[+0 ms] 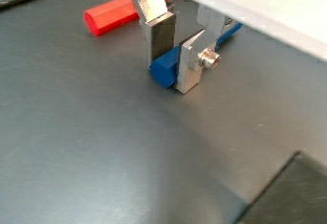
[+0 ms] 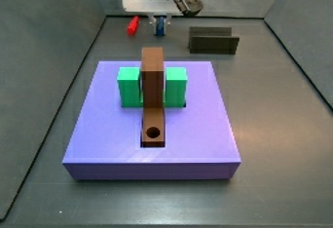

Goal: Pick up the blue object. Move up. Place the blue object on the fixture. Regrasp the blue object. Move to above the board. Insert the blue object.
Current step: Pick up the blue object.

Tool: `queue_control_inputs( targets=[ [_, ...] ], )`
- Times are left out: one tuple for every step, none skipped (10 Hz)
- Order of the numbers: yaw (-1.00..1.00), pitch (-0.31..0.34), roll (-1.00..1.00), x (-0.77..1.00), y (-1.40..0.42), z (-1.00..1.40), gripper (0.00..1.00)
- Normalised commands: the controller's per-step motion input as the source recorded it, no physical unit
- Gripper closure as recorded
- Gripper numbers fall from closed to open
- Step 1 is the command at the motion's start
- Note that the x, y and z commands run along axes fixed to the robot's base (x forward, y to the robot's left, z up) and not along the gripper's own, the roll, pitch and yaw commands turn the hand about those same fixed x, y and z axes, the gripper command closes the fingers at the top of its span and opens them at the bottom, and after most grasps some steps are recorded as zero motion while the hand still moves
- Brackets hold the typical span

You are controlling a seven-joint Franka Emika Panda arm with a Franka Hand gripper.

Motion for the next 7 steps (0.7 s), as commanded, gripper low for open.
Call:
queue_control_inputs(
  targets=[
    [0.00,0.000,0.00,0.00,0.00,0.00,1.00],
    [0.00,0.000,0.00,0.00,0.00,0.00,1.00],
    [0.00,0.000,0.00,0.00,0.00,0.00,1.00],
    [0.00,0.000,0.00,0.00,0.00,0.00,1.00],
    [0.00,0.000,0.00,0.00,0.00,0.00,1.00],
    [0.00,0.000,0.00,0.00,0.00,0.00,1.00],
    [0.00,0.000,0.00,0.00,0.00,0.00,1.00]
  ],
)
